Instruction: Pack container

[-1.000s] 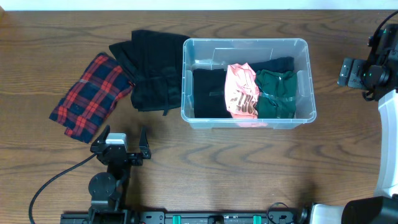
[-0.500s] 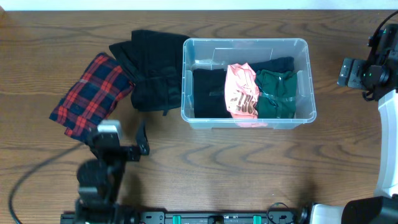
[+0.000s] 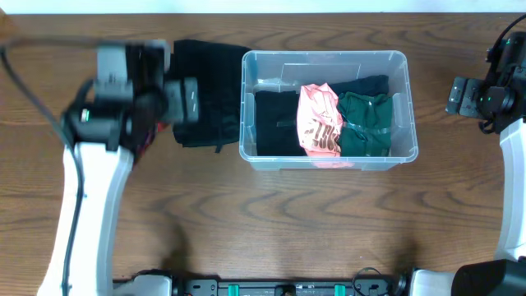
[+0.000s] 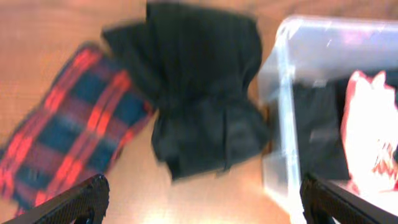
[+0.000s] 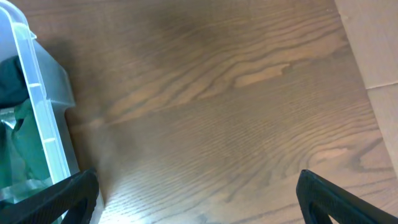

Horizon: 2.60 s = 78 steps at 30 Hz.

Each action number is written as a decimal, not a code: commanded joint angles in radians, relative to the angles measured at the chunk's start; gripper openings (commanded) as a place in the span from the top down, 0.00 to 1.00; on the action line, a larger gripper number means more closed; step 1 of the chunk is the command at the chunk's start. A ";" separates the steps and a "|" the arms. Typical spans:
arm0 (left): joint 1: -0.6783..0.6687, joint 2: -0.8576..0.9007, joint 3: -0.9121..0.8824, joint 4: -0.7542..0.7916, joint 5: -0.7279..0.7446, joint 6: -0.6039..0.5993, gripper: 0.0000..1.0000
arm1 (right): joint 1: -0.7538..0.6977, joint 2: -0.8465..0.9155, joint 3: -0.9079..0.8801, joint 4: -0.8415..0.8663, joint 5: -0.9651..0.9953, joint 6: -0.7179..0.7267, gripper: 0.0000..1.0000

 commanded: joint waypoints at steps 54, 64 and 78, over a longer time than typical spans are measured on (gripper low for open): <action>-0.231 0.520 0.027 0.127 -0.040 -0.047 0.94 | -0.003 0.002 0.006 -0.001 0.013 0.010 0.01; -0.232 0.508 0.027 0.128 0.033 -0.047 0.94 | -0.003 0.002 0.006 -0.001 0.013 0.010 0.01; -0.235 0.508 0.027 0.138 0.101 -0.047 0.94 | -0.003 0.002 0.006 -0.001 0.013 0.010 0.01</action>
